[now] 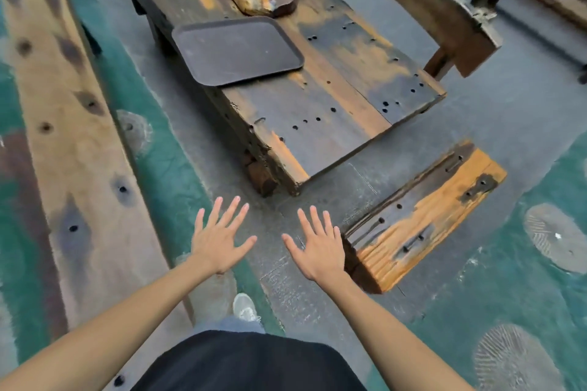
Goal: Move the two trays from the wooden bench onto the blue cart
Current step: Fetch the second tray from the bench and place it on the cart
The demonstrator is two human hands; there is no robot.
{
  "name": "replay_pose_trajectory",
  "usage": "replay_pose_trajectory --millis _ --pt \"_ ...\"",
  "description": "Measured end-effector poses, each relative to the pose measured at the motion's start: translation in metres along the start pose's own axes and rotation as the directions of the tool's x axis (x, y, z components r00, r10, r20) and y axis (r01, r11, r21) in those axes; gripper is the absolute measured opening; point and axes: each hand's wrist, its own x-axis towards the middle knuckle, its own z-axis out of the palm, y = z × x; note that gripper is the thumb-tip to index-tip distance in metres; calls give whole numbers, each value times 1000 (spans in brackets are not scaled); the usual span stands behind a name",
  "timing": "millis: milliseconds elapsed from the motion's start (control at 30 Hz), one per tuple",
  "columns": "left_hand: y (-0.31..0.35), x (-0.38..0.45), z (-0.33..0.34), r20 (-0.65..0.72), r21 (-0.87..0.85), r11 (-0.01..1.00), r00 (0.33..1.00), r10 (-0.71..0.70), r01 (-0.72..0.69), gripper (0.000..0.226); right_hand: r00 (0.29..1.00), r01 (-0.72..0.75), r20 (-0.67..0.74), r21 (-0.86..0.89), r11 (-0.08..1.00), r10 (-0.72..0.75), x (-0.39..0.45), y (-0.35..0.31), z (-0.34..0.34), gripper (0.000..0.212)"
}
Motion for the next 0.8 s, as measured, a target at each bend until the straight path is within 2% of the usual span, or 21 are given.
replay_pose_trajectory --millis 133,400,600,800 --pt "-33 27 -23 -30 -43 996 996 -79 78 90 997 73 -8 -9 997 -73 52 -34 -21 80" --pt "-88 86 -45 1 -116 976 983 -184 182 81 986 163 16 -10 987 -163 156 -87 -60 78" --pt "-139 185 -76 12 -96 982 987 -163 164 81 986 152 57 77 985 -157 264 -114 -74 76" --pt "-186 291 -129 42 -77 985 987 -154 157 81 990 56 122 149 987 -75 372 -146 -103 77"
